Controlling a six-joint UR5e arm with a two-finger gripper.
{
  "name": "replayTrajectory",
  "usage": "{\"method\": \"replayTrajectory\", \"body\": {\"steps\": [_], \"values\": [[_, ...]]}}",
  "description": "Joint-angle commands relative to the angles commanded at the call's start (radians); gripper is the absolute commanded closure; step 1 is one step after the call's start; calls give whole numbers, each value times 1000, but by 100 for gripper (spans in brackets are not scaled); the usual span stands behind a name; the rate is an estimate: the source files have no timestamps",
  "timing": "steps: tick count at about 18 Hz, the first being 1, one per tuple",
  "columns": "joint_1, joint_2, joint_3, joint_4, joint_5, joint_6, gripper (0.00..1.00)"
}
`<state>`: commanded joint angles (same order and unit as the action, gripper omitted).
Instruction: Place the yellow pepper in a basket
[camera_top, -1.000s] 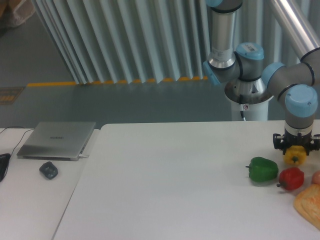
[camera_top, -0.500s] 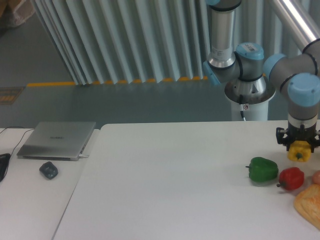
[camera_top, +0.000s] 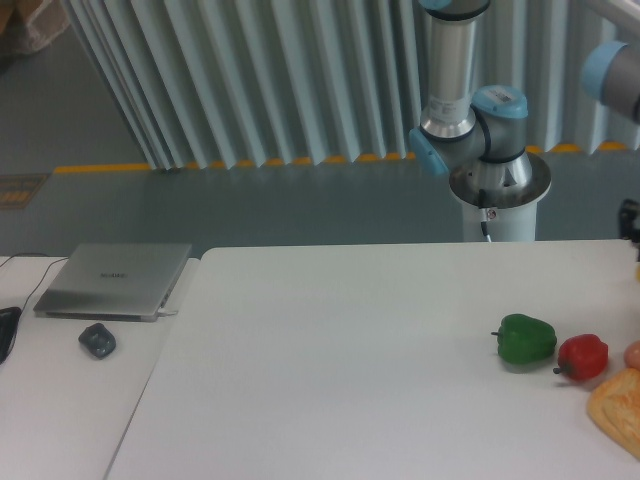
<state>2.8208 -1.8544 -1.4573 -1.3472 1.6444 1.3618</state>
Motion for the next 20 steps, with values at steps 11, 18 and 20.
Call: {"method": "replayTrajectory", "body": {"steps": [11,18,20], "values": [[94,-123,-54,243,-2,307,0],[85,-89,-64,240,-96,448,0],[80,-88,-57,238,-138,441,0]]}}
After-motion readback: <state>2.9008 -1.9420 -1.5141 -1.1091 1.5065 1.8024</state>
